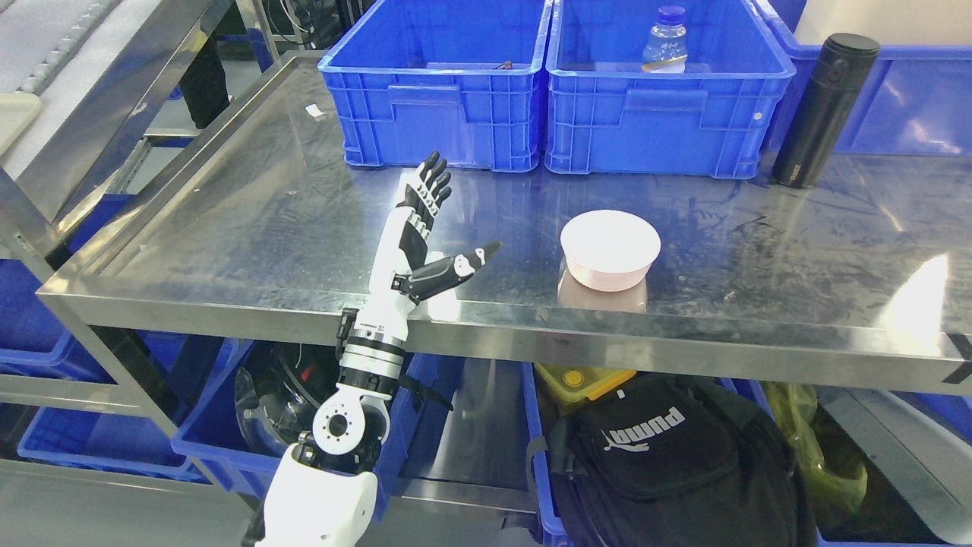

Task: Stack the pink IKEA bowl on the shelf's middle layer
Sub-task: 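Reach the left hand toward the pink bowl on the steel shelf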

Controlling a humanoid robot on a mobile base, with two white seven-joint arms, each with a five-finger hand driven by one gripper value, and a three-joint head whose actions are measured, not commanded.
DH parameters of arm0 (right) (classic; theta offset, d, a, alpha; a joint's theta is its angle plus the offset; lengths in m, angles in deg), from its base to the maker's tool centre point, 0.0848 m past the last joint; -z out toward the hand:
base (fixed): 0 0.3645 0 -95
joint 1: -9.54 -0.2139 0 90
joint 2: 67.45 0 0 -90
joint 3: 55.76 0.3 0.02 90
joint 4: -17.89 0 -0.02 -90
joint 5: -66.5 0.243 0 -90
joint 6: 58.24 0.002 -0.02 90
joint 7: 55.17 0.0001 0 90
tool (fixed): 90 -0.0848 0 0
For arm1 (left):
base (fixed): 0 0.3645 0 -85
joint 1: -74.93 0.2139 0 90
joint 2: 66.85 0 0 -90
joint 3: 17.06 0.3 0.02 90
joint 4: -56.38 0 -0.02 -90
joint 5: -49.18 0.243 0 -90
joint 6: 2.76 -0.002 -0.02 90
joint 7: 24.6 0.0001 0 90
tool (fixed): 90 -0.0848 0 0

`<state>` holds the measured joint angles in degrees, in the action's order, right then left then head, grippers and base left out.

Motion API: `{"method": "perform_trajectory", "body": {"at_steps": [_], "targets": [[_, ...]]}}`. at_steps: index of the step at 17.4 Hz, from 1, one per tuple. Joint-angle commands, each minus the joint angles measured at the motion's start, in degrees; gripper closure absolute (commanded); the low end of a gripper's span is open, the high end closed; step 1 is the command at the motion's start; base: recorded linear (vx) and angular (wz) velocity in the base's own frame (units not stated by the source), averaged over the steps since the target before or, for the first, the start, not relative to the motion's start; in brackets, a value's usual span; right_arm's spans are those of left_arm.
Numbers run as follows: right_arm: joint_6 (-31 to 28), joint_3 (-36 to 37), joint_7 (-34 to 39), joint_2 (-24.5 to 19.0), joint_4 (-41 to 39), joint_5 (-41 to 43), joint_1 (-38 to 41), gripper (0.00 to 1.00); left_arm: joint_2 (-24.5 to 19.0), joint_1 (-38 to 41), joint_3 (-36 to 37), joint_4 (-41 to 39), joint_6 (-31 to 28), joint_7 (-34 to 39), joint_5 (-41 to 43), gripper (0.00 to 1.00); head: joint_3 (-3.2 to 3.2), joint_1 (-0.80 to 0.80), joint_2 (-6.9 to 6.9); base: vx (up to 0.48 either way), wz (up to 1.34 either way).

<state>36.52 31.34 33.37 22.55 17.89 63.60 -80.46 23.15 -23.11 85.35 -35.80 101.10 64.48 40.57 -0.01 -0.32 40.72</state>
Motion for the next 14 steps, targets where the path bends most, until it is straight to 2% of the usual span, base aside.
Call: {"method": "perform_trajectory", "body": {"at_steps": [1, 5, 7, 10, 14], "targets": [[-0.02, 0.00, -0.04, 1.00, -1.00, 0.00, 1.23, 0.00, -1.00, 0.74, 2.88, -0.11, 1.69, -0.04, 0.00, 0.00, 0.00, 0.00, 0.00, 0.000, 0.00], [-0.02, 0.00, -0.04, 1.00, -1.00, 0.00, 1.23, 0.00, -1.00, -1.53, 2.70, -0.11, 4.51, -2.50, 0.70, 0.00, 0.00, 0.00, 0.00, 0.000, 0.00], [-0.02, 0.00, -0.04, 1.00, -1.00, 0.00, 1.23, 0.00, -6.39, -5.83, 2.70, 0.15, 4.25, -6.10, 7.08, 0.00, 0.00, 0.00, 0.00, 0.000, 0.00], [-0.02, 0.00, -0.04, 1.00, -1.00, 0.00, 1.23, 0.00, -10.53, -12.95, 3.23, 0.42, 1.10, -13.20, 18.15, 0.00, 0.00, 0.00, 0.00, 0.000, 0.00], [-0.02, 0.00, -0.04, 1.00, -1.00, 0.00, 1.23, 0.00, -12.39, -21.30, 7.70, 0.24, -4.53, -28.57, 33.71, 0.00, 0.00, 0.00, 0.00, 0.000, 0.00]]}}
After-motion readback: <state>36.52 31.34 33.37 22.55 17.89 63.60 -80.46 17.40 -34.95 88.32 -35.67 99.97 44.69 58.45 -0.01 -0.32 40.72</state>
